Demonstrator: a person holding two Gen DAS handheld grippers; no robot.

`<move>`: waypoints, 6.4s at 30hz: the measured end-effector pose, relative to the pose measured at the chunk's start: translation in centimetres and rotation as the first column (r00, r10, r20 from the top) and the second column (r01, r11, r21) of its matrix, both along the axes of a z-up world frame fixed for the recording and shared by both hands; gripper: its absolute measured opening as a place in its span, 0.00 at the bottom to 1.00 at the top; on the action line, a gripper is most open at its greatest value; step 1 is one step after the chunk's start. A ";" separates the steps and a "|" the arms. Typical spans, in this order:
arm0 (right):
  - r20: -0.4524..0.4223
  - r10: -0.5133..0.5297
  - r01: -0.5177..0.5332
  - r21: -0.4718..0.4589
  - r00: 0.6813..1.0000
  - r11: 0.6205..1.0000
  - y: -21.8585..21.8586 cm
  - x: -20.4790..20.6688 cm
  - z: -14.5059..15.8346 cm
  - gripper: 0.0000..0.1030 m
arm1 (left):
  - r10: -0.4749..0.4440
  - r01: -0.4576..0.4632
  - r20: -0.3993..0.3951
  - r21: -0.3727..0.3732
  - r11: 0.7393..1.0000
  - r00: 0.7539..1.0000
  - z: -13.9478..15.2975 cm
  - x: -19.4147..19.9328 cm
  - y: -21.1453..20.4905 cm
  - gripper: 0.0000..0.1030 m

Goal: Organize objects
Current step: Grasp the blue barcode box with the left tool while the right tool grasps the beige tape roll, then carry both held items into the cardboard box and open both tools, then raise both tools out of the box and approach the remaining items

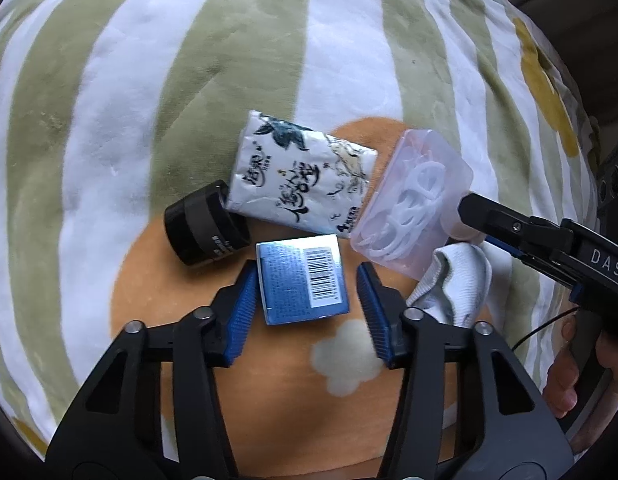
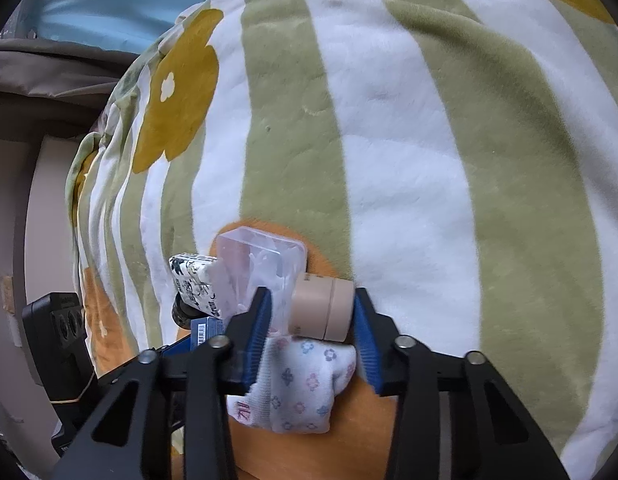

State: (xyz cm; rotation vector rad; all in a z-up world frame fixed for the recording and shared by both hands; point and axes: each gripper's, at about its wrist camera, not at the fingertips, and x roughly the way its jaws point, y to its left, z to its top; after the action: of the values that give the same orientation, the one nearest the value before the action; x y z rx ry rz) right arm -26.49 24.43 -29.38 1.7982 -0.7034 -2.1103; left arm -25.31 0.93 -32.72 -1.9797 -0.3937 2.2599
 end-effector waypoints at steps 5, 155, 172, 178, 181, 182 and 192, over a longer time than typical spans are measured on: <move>-0.004 -0.008 0.008 -0.003 1.000 1.000 0.3 0.1 -0.1 0.28 | 0.014 -0.014 -0.006 0.008 1.000 1.000 -0.2 0.0 -0.4 0.37; -0.122 0.256 -0.202 0.338 0.959 0.919 -4.4 30.2 12.1 0.81 | -0.376 0.351 -0.240 -0.142 0.925 0.895 15.4 31.8 -0.3 1.00; -0.226 0.281 -0.180 0.383 0.933 0.906 -4.5 25.5 17.9 0.81 | -0.355 0.309 -0.350 -0.181 0.934 0.867 21.7 23.9 -1.9 1.00; -0.250 0.295 -0.177 0.406 0.922 0.897 -4.3 22.9 18.4 0.81 | -0.370 0.309 -0.370 -0.214 0.927 0.853 21.3 20.2 -1.9 1.00; -0.249 0.300 -0.184 0.401 0.921 0.897 -4.2 21.3 18.1 0.81 | -0.355 0.301 -0.369 -0.195 0.933 0.859 20.7 18.3 -2.2 1.00; -0.248 0.299 -0.185 0.396 0.922 0.899 -4.1 20.8 17.9 0.81 | -0.352 0.299 -0.365 -0.196 0.934 0.862 20.5 17.7 -2.3 1.00; -0.221 0.273 -0.189 0.339 0.936 0.922 -3.6 14.7 15.4 0.81 | -0.353 0.292 -0.318 -0.223 0.930 0.880 16.6 11.6 -2.6 1.00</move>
State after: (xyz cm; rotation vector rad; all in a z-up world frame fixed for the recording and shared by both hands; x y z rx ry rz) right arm -11.75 20.78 -14.01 1.5979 -0.0810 -2.3299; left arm -13.73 -1.64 -16.13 -1.5057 0.1630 2.4118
